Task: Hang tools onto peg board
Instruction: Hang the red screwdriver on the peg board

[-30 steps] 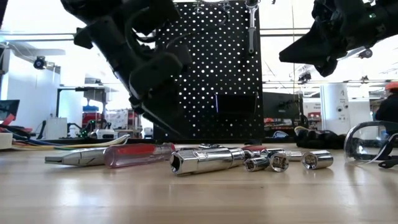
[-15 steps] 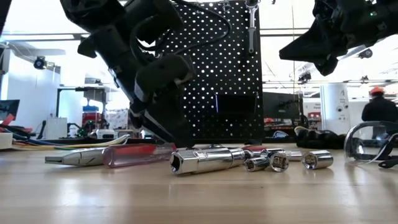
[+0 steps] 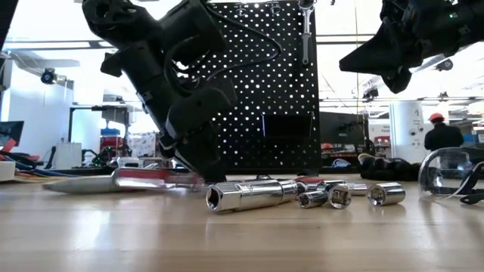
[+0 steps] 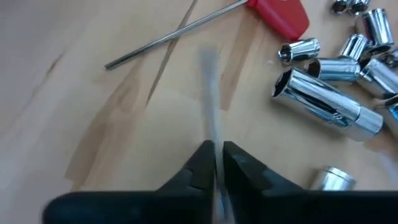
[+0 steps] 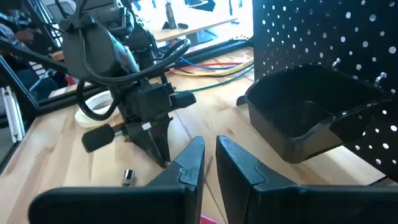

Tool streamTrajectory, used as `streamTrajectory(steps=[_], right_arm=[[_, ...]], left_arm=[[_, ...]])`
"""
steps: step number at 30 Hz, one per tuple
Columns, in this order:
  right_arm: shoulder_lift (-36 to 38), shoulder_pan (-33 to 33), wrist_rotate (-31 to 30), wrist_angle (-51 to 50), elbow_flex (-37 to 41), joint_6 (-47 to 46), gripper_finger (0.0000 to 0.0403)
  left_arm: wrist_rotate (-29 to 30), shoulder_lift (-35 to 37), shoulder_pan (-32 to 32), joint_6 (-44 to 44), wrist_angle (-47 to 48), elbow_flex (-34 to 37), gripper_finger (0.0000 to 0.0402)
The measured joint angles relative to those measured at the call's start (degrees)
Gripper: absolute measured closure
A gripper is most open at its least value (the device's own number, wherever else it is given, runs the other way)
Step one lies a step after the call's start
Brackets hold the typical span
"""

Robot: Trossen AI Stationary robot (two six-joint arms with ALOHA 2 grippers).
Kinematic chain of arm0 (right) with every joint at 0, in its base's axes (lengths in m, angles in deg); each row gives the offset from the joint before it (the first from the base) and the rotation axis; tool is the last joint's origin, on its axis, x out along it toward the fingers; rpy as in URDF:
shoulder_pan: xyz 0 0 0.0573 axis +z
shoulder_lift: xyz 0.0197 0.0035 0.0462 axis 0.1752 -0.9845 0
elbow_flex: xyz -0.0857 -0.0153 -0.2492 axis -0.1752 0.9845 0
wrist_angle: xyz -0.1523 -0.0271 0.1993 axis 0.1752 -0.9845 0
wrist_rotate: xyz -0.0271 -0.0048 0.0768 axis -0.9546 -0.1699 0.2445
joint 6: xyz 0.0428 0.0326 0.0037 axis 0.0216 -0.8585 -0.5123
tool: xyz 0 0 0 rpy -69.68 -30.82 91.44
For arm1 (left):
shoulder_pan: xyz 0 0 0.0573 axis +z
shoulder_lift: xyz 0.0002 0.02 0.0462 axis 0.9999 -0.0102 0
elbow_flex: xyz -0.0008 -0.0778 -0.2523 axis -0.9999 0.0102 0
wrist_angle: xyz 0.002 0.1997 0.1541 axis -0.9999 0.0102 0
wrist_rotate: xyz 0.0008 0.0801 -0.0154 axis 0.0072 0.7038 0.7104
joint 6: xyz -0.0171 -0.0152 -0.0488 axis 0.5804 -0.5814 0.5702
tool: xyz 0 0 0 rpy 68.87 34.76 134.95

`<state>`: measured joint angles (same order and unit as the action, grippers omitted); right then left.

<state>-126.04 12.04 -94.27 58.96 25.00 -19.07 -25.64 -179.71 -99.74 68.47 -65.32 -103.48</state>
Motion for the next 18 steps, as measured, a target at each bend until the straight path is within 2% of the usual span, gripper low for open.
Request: streamTrajectory(steps=[4, 11, 14, 18], right_arm=[[-0.86, -0.02, 1.02, 3.18, -0.04, -0.22, 0.0376], [-6.73, -0.02, 10.26, 5.87, -0.78, 0.79, 0.0383], [-10.83, 0.1, 10.87, 6.02, -3.02, 2.98, 0.0369], [-16.22, 0.24, 11.54, 4.24, -8.09, 7.46, 0.0331]], left_arm=[[0.22, -0.13, -0.37, -3.88, 0.34, -2.23, 0.0393], [0.09, -0.07, -1.07, -11.3, 3.3, -11.49, 0.0398], [0.07, 0.0, -1.42, -15.06, 7.85, -16.59, 0.0399], [-0.06, 0.0, -1.51, -18.41, 13.03, -21.37, 0.04]])
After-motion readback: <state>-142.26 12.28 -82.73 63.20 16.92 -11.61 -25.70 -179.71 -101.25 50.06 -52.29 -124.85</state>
